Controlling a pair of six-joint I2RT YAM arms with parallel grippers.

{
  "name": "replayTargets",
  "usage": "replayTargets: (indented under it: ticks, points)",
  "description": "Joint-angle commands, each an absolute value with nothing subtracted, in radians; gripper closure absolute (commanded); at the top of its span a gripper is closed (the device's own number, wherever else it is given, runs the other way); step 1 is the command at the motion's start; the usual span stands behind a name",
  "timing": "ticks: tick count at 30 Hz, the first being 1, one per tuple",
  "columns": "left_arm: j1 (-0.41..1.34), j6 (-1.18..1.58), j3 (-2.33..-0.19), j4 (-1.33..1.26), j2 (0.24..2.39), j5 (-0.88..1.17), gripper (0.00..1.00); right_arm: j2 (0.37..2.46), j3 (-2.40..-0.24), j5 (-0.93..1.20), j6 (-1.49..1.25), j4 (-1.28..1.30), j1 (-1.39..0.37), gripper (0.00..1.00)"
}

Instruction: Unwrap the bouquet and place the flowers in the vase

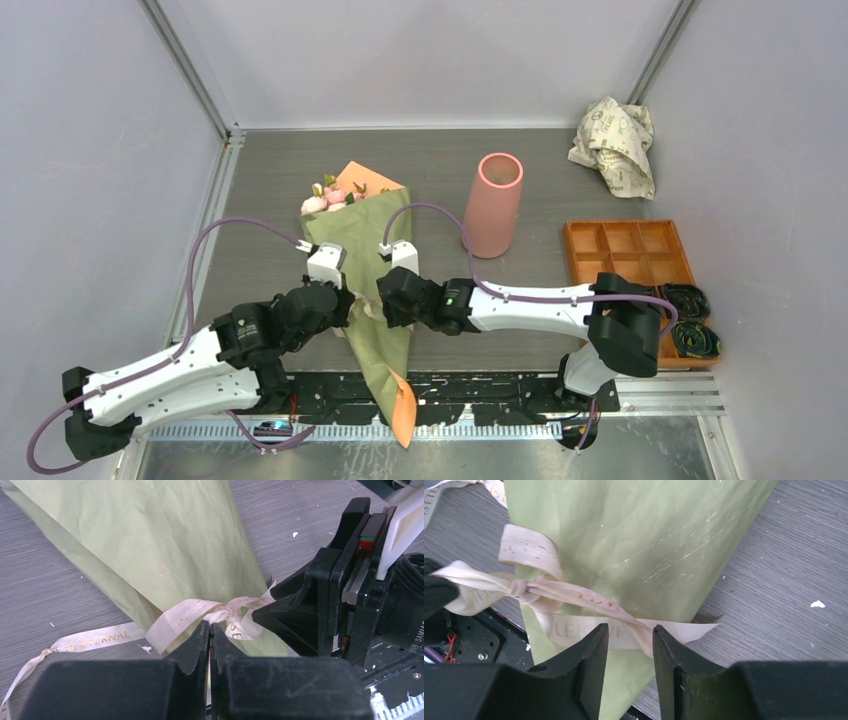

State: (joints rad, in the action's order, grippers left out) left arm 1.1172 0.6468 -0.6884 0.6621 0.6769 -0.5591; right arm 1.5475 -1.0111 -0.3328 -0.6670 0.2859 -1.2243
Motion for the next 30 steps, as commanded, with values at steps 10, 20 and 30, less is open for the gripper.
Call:
replayTargets:
  ticks: [10,20,30]
  points:
    - [1.118,0.655,-0.698,0.585,0.671,-0.558,0.98,1.655,-1.088,-0.336,-0.600,0.150,-1.229,0.57]
    - [1.120,0.675,-0.669,0.592,0.639,-0.568,0.97,1.688,-1.127,-0.421,-0.585,0.151,-1.229,0.87]
    - [1.119,0.770,-0.747,0.762,0.630,-0.758,0.99,1.570,-1.053,-0.683,-0.781,0.357,-1.229,0.99]
